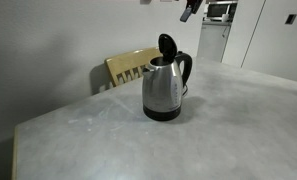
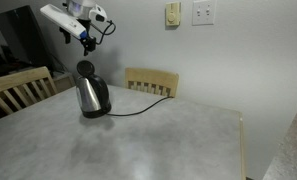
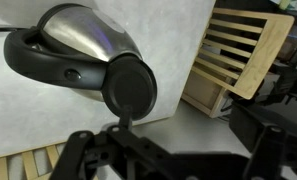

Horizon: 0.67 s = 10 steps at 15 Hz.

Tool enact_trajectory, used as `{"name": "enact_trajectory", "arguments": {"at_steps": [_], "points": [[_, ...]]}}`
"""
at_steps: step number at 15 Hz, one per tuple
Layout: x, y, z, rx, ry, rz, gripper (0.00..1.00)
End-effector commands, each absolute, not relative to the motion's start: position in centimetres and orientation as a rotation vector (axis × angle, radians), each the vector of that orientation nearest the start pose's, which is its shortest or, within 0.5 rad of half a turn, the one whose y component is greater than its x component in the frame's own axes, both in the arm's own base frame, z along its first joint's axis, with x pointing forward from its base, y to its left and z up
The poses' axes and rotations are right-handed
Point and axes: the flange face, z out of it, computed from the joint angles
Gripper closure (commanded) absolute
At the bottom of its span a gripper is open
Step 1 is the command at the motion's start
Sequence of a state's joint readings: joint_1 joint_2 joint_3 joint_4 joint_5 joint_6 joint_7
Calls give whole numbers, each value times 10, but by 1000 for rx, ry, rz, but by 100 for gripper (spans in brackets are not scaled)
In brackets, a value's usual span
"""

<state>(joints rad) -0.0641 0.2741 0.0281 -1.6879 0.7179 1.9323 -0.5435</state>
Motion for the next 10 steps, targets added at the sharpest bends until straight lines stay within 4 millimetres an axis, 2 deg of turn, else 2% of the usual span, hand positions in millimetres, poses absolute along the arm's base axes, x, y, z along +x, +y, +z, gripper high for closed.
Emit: {"name": "enact_trajectory", "arguments": {"at_steps": [1,2,6,10], "points": [[655,10,436,-2384,-247,-166,27],[656,9,432,-2378,-227,-154,31],[658,6,412,-2371,-182,-114,59],[660,1,401,-2372,-157,-102,87]]}}
